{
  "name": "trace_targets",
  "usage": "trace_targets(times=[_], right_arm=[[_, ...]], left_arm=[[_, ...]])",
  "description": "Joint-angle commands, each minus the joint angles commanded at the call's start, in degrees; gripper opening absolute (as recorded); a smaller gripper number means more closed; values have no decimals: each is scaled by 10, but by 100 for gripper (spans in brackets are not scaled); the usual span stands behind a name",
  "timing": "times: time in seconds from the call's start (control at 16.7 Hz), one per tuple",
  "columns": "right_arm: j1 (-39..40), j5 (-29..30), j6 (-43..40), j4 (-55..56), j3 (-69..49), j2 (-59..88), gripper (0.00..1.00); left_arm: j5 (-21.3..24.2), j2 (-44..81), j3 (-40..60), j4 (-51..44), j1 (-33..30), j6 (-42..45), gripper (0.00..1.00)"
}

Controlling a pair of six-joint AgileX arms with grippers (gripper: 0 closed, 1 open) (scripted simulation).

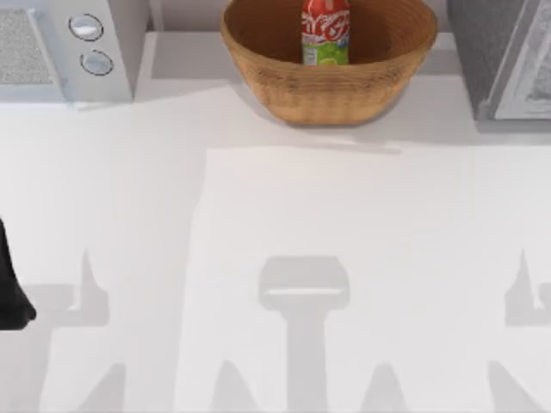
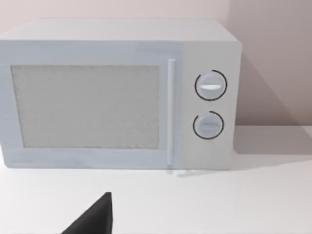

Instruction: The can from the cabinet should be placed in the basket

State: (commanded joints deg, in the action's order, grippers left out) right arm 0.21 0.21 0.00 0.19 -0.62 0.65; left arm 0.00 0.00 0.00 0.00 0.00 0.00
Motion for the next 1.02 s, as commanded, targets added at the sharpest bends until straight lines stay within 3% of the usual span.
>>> trace_targets(times=[0.54, 0.78, 1.02], right_arm=[[-13, -16, 1, 15, -2, 13, 100], [-89, -92, 3, 108, -32, 117, 100], [-205, -207, 4, 247, -74, 304, 100]], left_arm=[[0, 0, 0, 0, 0, 0, 100], [0, 0, 0, 0, 0, 0, 100], [0, 0, 0, 0, 0, 0, 100]])
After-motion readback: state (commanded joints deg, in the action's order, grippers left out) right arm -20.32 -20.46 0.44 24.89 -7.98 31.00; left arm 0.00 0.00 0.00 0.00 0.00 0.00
